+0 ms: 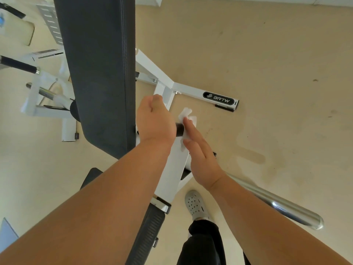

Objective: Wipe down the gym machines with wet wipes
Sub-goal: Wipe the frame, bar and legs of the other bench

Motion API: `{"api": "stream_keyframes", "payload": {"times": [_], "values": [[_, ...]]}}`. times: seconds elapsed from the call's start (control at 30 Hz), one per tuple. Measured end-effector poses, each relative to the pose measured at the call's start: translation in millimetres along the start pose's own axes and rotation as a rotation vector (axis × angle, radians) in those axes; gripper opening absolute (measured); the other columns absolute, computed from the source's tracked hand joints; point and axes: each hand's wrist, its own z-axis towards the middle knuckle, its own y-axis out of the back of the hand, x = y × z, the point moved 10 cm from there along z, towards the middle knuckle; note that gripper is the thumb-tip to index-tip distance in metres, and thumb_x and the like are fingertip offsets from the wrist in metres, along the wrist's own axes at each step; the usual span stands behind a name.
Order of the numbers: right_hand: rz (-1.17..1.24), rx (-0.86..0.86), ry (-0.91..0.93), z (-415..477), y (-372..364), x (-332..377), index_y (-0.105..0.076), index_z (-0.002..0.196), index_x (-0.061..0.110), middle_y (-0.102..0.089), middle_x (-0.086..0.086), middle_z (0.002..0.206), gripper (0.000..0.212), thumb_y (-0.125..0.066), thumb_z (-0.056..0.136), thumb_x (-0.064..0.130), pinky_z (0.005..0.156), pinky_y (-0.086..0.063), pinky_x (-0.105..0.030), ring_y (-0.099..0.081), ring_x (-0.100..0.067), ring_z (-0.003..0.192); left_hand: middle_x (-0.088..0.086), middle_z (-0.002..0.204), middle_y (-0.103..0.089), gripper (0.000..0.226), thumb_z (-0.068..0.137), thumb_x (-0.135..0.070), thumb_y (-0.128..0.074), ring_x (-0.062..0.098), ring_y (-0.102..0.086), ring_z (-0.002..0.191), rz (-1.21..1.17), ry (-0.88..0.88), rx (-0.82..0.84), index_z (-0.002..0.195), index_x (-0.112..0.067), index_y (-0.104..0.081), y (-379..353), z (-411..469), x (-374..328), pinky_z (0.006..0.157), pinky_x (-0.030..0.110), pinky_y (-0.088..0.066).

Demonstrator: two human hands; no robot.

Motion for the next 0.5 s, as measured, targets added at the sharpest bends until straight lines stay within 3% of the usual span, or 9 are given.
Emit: {"api": "stream_keyframes", "payload": {"times": [0.07,0.17,0.37,0.5], "values": [[0.089,0.039,0.054,-14,-10,17,-0.028,0.158,0.027,-0.026,0.017,0.165,0.057,-0.029,0.101,0.028,0.124,-0.012,-0.017,-0.017,0.010,0.150,0.010,0.092,-0.062,0.027,0.102,-0.026,-0.041,0.014,-0.053,0.079,-0.014,-0.010,-0.003,0.103,-0.008,-0.062,2,1,0,0.081,0.038,-0.051],[0.131,0.075,0.077,-28,-13,19,-0.028,0.159,0.026,-0.028,0.019,0.164,0.057,-0.028,0.102,0.022,0.123,-0.015,-0.017,-0.019,0.010,0.149,0.006,0.101,-0.066,0.026,0.104,-0.029,-0.039,0.013,-0.059,0.086,-0.013,0.001,0.022,0.101,-0.019,-0.063,0,0,3,0.080,0.030,-0.048],[0.021,-0.007,-0.096,0,5,-11,-0.026,0.161,0.028,-0.024,0.021,0.165,0.066,-0.032,0.097,0.040,0.127,-0.013,-0.027,-0.017,0.013,0.148,-0.003,0.104,-0.066,0.023,0.105,-0.030,-0.038,0.011,-0.060,0.094,-0.030,0.028,0.032,0.103,-0.028,-0.061,-2,0,5,0.080,0.029,-0.046],[0.112,0.044,0.012,-19,-11,20,-0.026,0.161,0.023,-0.024,0.015,0.167,0.062,-0.029,0.099,0.027,0.122,-0.012,-0.012,-0.016,0.015,0.148,-0.002,0.103,-0.068,0.027,0.104,-0.031,-0.038,0.015,-0.062,0.096,-0.028,0.006,0.020,0.104,-0.026,-0.064,0,0,3,0.090,0.036,-0.050]]}}
